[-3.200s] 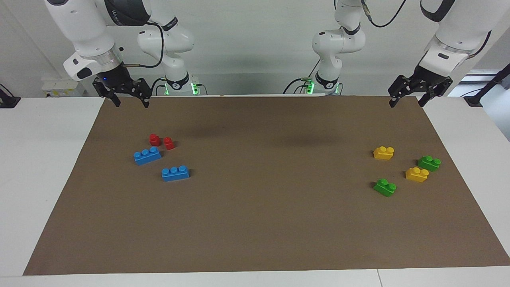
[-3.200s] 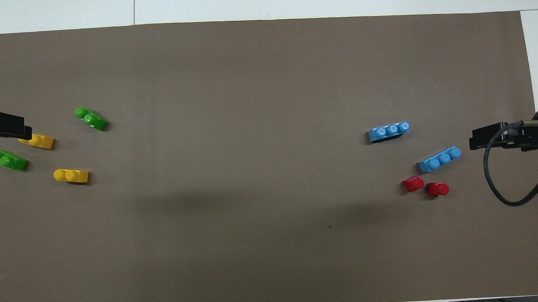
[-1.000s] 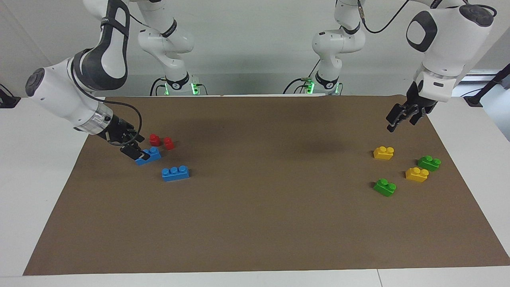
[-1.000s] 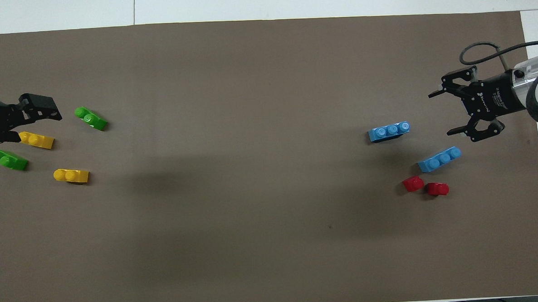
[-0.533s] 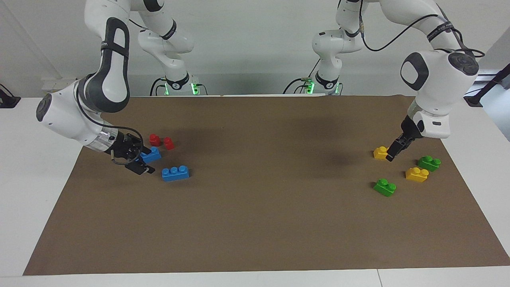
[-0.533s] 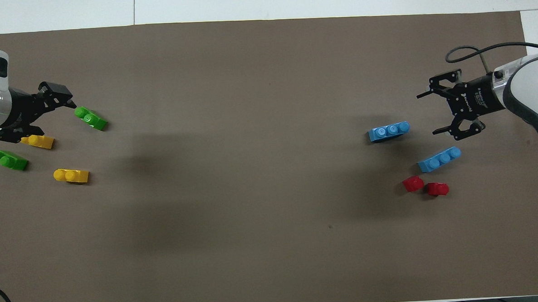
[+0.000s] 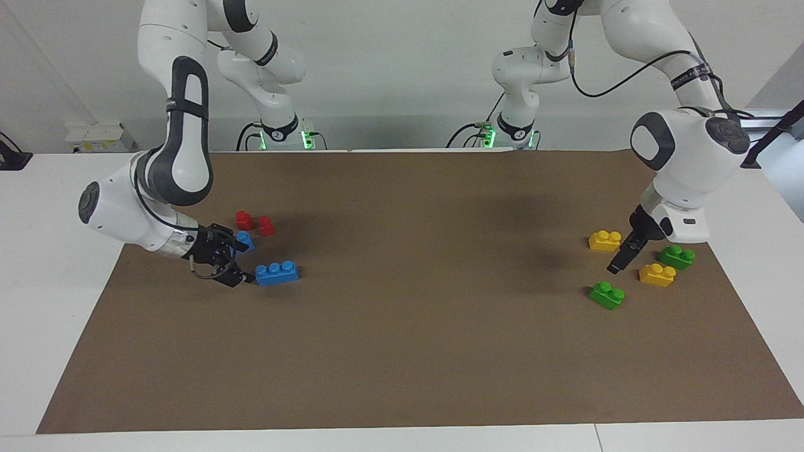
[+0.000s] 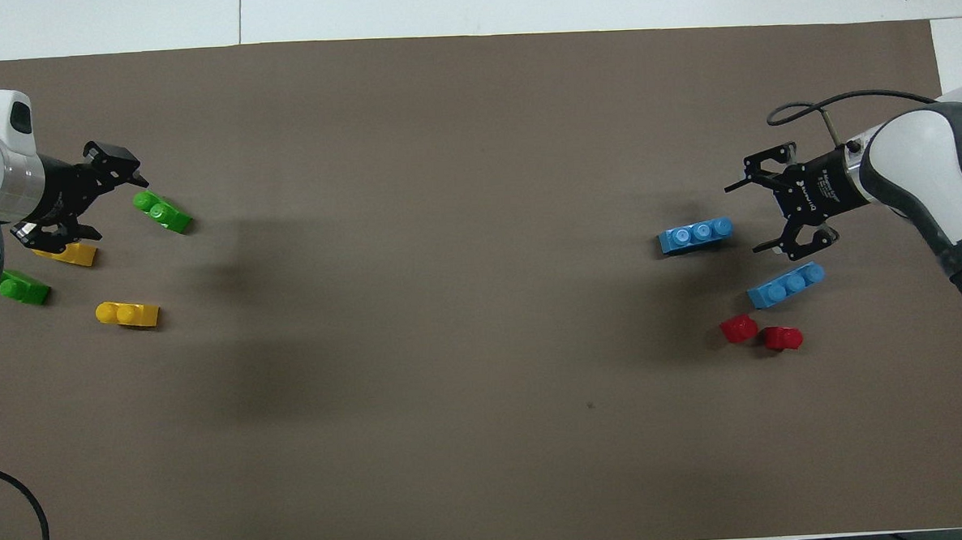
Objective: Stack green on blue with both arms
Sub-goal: 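Move the left gripper toward the green brick while the right gripper approaches the blue brick, then close the left gripper on the green brick while the right gripper grasps the blue brick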
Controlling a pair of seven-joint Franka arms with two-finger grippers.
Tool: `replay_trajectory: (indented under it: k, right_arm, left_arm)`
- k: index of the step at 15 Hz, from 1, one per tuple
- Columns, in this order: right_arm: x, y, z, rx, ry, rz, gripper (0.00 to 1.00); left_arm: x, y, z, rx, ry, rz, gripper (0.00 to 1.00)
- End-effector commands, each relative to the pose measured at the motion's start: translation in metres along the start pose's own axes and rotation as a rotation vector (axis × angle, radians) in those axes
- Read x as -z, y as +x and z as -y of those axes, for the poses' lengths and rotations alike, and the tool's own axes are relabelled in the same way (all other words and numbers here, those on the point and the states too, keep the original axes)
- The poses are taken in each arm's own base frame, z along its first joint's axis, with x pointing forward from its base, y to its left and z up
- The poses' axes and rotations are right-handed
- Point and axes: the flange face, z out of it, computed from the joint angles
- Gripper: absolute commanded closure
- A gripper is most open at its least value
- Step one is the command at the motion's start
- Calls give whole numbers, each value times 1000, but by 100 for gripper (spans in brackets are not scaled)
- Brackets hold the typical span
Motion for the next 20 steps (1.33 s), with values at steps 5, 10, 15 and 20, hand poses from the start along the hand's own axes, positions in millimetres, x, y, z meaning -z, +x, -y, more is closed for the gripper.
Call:
replay_trajectory:
  k: [5, 10, 15, 20]
  right_arm:
    - [-21, 10, -3, -55, 30, -16, 0]
    - [-32, 16, -7, -64, 46, -26, 0]
    - [-38, 14, -7, -29, 47, -35, 16]
    - [-35, 9, -2, 5, 46, -36, 100]
  left_arm:
    - [-48, 27, -11, 48, -3, 11, 0]
    - [-69, 36, -3, 74, -3, -4, 0]
    - [-83, 38, 9, 112, -11, -18, 0]
    - [-94, 32, 10, 138, -12, -21, 0]
